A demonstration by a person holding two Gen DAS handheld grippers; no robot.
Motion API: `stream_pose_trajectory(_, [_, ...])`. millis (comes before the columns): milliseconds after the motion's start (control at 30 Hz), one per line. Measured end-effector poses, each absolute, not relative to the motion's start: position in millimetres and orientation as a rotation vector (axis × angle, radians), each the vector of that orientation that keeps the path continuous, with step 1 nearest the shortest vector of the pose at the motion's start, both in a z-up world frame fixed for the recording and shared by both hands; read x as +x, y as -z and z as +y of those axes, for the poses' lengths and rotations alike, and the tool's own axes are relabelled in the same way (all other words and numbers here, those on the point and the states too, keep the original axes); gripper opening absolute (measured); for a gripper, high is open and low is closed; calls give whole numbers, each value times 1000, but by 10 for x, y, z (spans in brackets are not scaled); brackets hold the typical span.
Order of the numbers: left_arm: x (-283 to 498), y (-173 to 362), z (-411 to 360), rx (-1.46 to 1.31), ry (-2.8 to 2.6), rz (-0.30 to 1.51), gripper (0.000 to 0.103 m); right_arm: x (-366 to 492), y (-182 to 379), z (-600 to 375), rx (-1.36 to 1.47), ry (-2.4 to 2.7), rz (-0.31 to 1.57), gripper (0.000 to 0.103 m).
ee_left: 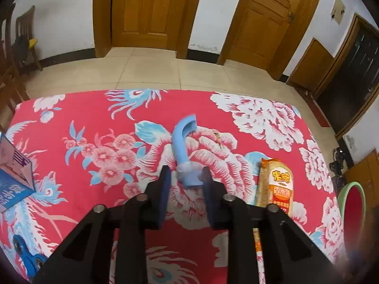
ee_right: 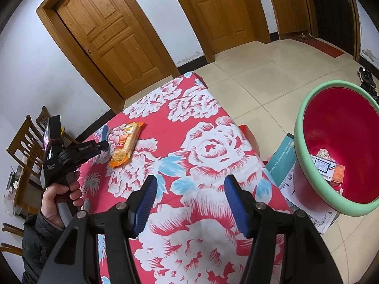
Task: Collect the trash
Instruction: 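Grasp the blue plastic tube with the left gripper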
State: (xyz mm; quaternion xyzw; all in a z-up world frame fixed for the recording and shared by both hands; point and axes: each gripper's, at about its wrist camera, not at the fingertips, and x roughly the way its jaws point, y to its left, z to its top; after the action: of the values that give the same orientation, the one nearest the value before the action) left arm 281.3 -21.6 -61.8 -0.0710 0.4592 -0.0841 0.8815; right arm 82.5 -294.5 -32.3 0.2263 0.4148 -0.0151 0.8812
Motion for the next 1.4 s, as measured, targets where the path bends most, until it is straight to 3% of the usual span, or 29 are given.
stream_pose_trajectory(267, [2839,599,-198,-241,186,980,30,817,317,-2936,468,22,864,62])
stream_pose_trajectory(533, [2889,617,-332,-161,143,942,30,839,364,-2982,479,26,874,62])
stream_pose_trajectory(600, [2877,625,-387,-112,120,931,21,838,373,-2993,480,26,876,62])
stream_pose_trajectory(1400, [1986,416,420,-270,72,867,20,1106,162,-2431,378,-49,881,62])
